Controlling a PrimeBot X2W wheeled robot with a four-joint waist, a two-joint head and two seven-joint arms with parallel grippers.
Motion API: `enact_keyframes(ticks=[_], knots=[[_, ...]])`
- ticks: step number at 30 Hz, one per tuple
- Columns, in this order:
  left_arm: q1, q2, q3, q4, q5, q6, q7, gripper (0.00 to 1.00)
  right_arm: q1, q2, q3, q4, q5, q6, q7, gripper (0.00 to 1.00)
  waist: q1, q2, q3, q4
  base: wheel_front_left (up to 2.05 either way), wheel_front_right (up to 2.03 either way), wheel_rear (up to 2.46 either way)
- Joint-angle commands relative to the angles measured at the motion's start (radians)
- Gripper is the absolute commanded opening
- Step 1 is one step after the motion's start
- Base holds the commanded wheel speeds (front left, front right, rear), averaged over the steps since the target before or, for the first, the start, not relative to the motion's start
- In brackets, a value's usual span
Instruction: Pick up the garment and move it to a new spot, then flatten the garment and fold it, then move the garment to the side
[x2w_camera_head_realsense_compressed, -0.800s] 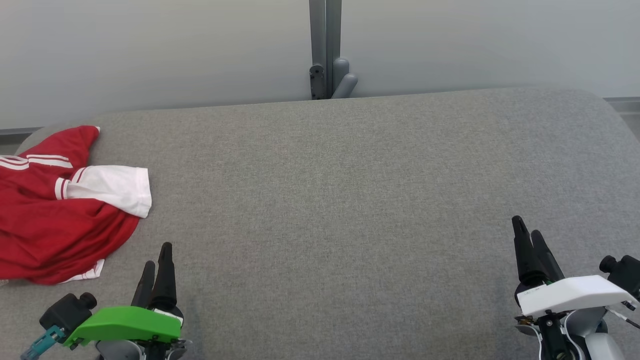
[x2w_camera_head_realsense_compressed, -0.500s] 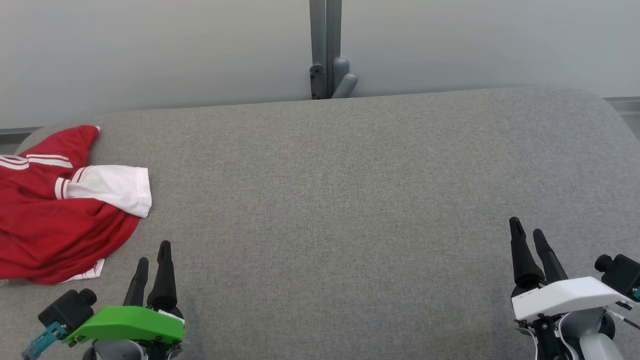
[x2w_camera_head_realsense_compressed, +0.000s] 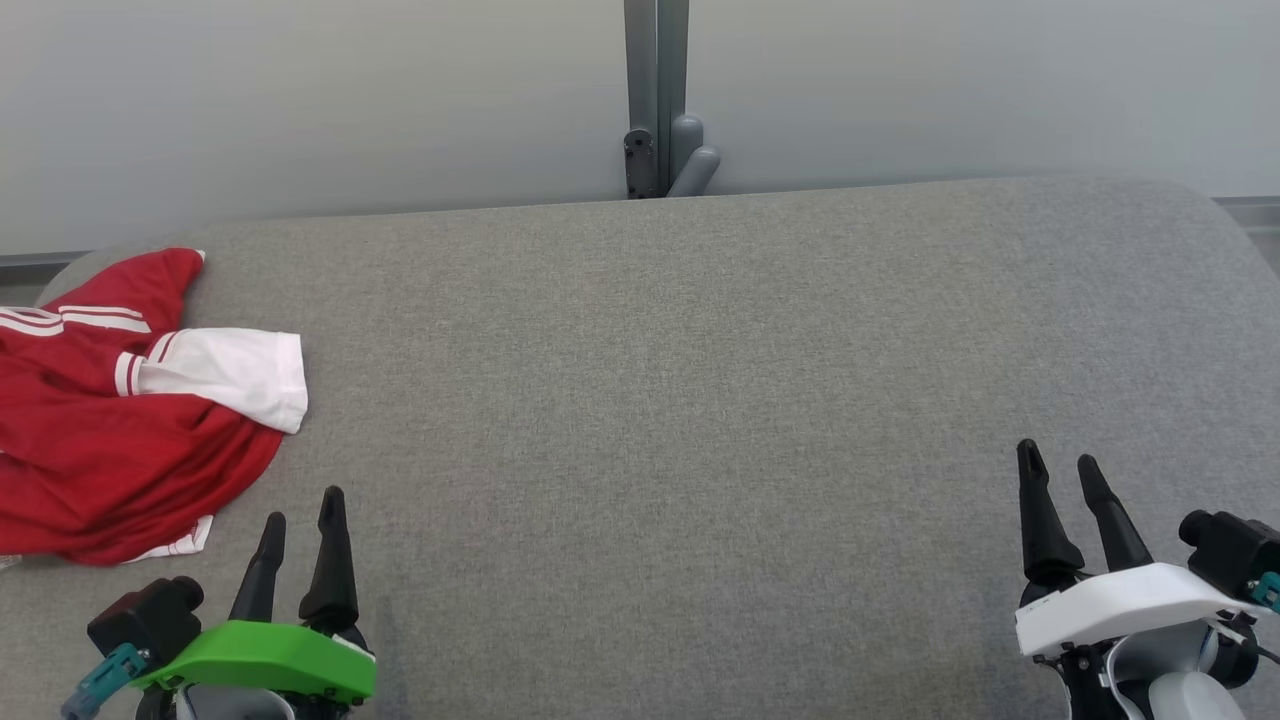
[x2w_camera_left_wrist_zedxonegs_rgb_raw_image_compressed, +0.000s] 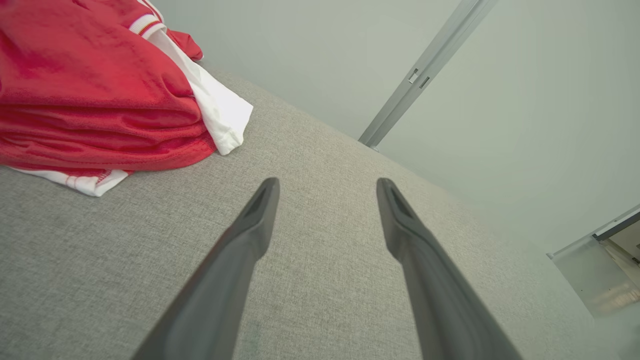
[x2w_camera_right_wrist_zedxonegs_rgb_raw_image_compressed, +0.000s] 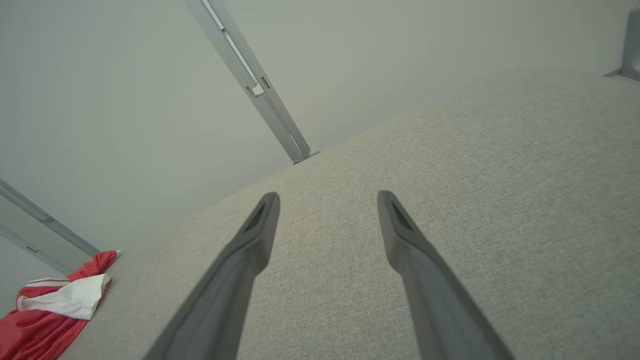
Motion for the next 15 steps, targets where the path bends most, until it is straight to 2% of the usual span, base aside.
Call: enact_keyframes(ticks=[1, 15], knots=[[0.0, 0.011, 0.002, -0.005, 0.03, -0.008, -0.009, 1.0, -0.003, -0.005, -0.001, -0.016, -0.037, 0.0, -0.012, 1.0, 0.0, 0.0, 0.0, 0.0, 0.0, 0.0, 0.0], [0.014, 0.02, -0.003, 0.027, 0.189, -0.023, -0.047, 1.0, 0.015, -0.014, -0.018, -0.021, -0.199, 0.0, -0.051, 1.0, 0.0, 0.0, -0.001, 0.005, 0.0, 0.0, 0.0]])
